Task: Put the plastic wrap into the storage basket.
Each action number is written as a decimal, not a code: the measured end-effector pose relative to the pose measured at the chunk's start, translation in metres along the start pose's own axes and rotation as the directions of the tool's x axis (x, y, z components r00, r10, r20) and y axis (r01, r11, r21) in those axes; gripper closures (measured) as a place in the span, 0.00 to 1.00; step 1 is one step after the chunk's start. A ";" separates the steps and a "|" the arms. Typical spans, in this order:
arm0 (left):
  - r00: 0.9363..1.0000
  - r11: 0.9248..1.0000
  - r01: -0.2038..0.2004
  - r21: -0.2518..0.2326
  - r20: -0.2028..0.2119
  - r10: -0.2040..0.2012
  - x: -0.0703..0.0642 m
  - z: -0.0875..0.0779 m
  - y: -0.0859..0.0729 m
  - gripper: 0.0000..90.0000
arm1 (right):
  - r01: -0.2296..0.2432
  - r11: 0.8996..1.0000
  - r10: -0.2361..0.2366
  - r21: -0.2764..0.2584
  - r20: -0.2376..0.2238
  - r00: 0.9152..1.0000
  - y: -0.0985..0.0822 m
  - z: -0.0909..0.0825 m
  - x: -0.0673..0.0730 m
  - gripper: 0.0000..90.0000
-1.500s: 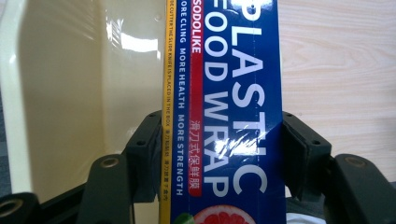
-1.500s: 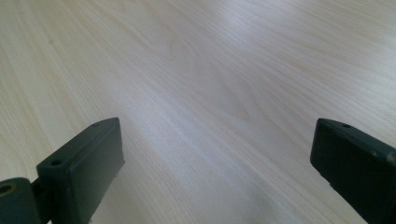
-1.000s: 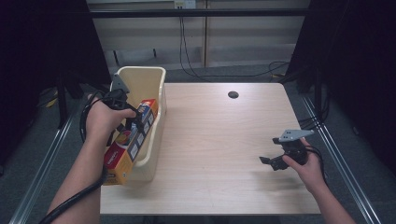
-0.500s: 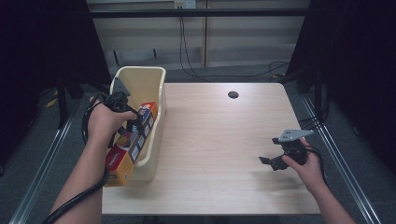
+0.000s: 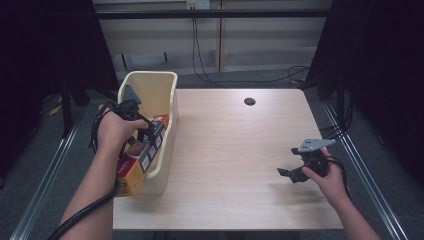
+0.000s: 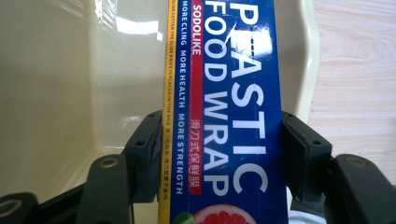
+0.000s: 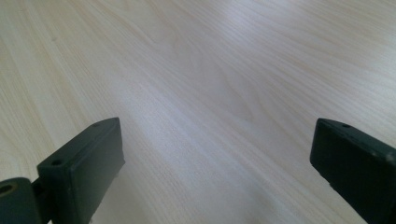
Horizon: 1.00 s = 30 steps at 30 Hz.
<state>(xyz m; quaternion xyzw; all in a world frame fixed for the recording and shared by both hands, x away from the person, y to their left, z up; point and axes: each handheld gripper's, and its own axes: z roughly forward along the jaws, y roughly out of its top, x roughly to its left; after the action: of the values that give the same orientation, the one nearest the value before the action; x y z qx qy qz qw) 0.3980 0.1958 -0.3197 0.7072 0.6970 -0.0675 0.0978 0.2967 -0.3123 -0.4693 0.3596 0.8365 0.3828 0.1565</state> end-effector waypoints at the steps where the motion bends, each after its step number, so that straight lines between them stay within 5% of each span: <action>1: 1.000 1.000 -0.023 0.020 0.002 0.023 0.001 -0.001 0.001 0.45 | 0.000 1.000 0.000 0.000 0.000 1.000 0.000 0.000 0.000 0.03; 30: 1.000 1.000 0.010 0.019 -0.022 -0.010 -0.002 0.014 0.004 0.44 | 0.006 1.000 -0.006 0.007 -0.002 1.000 0.001 0.001 0.001 0.03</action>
<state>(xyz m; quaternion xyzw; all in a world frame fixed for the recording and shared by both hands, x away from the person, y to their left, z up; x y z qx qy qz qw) 0.4030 0.1911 -0.3323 0.7052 0.7009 -0.0669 0.0828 0.2971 -0.3111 -0.4694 0.3573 0.8389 0.3801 0.1553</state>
